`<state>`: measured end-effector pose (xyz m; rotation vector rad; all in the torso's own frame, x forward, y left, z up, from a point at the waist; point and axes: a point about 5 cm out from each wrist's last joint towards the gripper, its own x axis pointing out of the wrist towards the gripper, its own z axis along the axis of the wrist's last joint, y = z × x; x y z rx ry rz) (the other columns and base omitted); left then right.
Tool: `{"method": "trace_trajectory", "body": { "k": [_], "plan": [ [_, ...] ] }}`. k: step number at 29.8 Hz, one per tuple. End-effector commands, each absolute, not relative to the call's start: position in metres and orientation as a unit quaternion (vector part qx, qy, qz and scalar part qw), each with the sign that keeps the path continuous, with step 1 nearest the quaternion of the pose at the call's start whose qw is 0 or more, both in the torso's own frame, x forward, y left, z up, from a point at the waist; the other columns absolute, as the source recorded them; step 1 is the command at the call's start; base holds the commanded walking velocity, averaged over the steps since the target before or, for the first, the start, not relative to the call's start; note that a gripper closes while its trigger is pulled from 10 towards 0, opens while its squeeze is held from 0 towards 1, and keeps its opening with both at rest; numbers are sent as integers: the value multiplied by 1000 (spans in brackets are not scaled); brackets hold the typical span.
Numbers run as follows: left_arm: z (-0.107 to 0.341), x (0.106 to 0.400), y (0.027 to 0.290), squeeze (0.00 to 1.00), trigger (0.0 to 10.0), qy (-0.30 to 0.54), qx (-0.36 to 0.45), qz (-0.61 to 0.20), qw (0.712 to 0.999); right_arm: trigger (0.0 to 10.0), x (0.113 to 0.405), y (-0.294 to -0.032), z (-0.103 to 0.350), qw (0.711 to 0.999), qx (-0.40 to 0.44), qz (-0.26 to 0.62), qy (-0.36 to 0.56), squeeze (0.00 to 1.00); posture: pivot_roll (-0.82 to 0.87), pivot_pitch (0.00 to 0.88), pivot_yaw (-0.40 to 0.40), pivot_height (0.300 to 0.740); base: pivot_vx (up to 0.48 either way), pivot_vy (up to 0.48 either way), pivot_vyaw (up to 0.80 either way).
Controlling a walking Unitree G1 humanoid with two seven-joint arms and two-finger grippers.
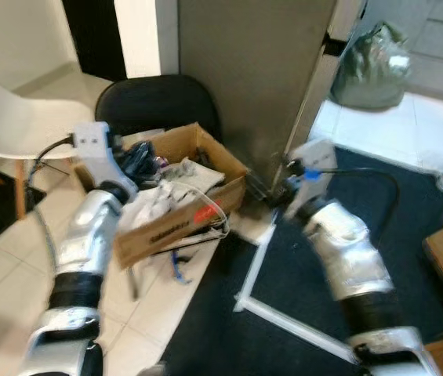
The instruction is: Picking trash to rubbish bin
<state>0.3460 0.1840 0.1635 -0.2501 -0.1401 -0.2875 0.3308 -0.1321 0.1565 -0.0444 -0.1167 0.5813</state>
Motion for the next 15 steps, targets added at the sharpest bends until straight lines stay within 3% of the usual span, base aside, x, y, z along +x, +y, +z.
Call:
{"method": "trace_trajectory", "body": {
  "k": [1, 10, 15],
  "plan": [
    [163, 347, 183, 0, 10000, -68, -125, -147, 979, 10000, 330, -139, 157, 958, -28, 278, -59, 0, -43, 0, -17, 740, 480, 0, 0],
    [158, 348, 190, 0, 10000, -51, -132, -147, 979, 10000, 326, -138, 158, 945, -44, 320, -57, 0, -41, 0, -22, 740, 480, 0, 0],
    [151, 347, 185, 0, 10000, -22, -131, -173, 976, 10000, 306, -136, 150, 900, -92, 426, -28, 0, -43, 0, -20, 740, 97, 0, 0]
  ]
}}
